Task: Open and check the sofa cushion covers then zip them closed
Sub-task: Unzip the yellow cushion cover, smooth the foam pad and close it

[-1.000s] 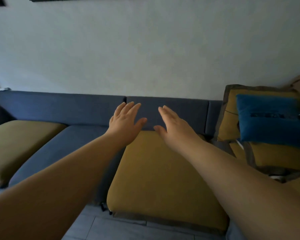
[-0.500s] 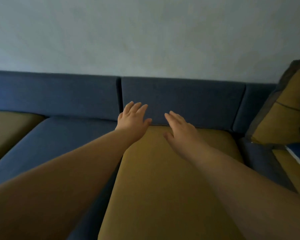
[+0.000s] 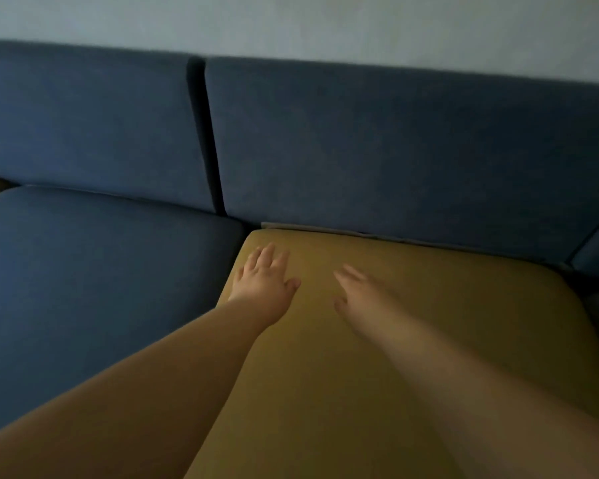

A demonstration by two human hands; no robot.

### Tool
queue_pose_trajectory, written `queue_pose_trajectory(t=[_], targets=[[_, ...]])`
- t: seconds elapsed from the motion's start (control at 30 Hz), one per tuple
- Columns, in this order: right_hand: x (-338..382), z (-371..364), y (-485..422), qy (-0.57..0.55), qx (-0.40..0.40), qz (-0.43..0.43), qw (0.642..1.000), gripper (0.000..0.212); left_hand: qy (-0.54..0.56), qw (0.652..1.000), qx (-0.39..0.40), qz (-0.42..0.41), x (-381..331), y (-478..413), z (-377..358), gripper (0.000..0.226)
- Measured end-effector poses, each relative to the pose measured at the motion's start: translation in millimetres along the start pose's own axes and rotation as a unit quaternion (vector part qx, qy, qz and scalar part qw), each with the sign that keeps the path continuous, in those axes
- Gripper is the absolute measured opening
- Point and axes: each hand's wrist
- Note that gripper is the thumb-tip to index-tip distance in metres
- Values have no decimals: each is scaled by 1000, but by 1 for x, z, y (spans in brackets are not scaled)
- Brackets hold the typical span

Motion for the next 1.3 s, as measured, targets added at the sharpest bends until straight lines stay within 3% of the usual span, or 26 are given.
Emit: queue_pose_trajectory(t=[0.07,0.2,0.27,0.3,0.4,0.43,0.5,0.63,0.67,0.77,0.8,0.93,0.97,1.0,1.1,1.13,1.2,1.3], targets=[[-10,-11,-36,4,-31,4,1000,60,-3,1000,-19,0,6,-34,-20,62],[-17,-26,-97,-33,-224,35,973,63,-8,988,-152,-6,14,-89,-53,64],[-26,-47,-119,-46,-292,36,955,65,-21,984,-174,5,20,-106,-78,65],[-33,-61,-127,-36,-285,27,958,66,-29,988,-149,13,23,-110,-94,65],[-53,-107,-143,40,-133,-5,990,64,-73,996,-15,41,33,-117,-132,66],[-59,-112,-147,47,-113,-7,992,64,-79,996,-14,43,32,-121,-135,67],[-63,-102,-148,16,-130,7,991,65,-71,995,-62,20,20,-128,-129,66],[-103,-72,-140,3,-308,-22,951,68,-45,978,-194,-57,-33,-135,-128,61],[-118,-70,-137,17,-290,-36,956,68,-45,982,-171,-72,-44,-136,-136,61],[-160,-80,-132,60,-136,-63,987,67,-76,995,-44,-54,-69,-140,-161,63],[-168,-80,-130,52,-134,-67,987,68,-73,995,-43,-45,-76,-142,-162,64],[-198,-56,-112,3,-353,-57,934,70,-51,973,-184,-130,-128,-142,-154,63],[-212,-54,-106,-5,-375,-65,925,71,-46,967,-201,-149,-145,-141,-157,62],[-226,-55,-102,-8,-353,-78,932,71,-39,968,-189,-157,-157,-142,-164,63],[-265,-72,-94,38,-175,-118,977,67,-78,987,-42,-132,-179,-143,-193,64],[-275,-74,-91,44,-153,-122,980,66,-89,989,-16,-117,-183,-145,-198,64],[-288,-65,-84,14,-201,-118,972,68,-71,990,-38,-117,-198,-147,-198,64],[-310,-49,-68,-12,-352,-125,928,69,-56,975,-130,-171,-233,-140,-194,63]])
Point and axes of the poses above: each hand's wrist, its own y-axis away from the middle knuckle, its own z-axis out of the back of the hand, x = y × z, and after that the axes turned 7 degrees about -z, right-handed
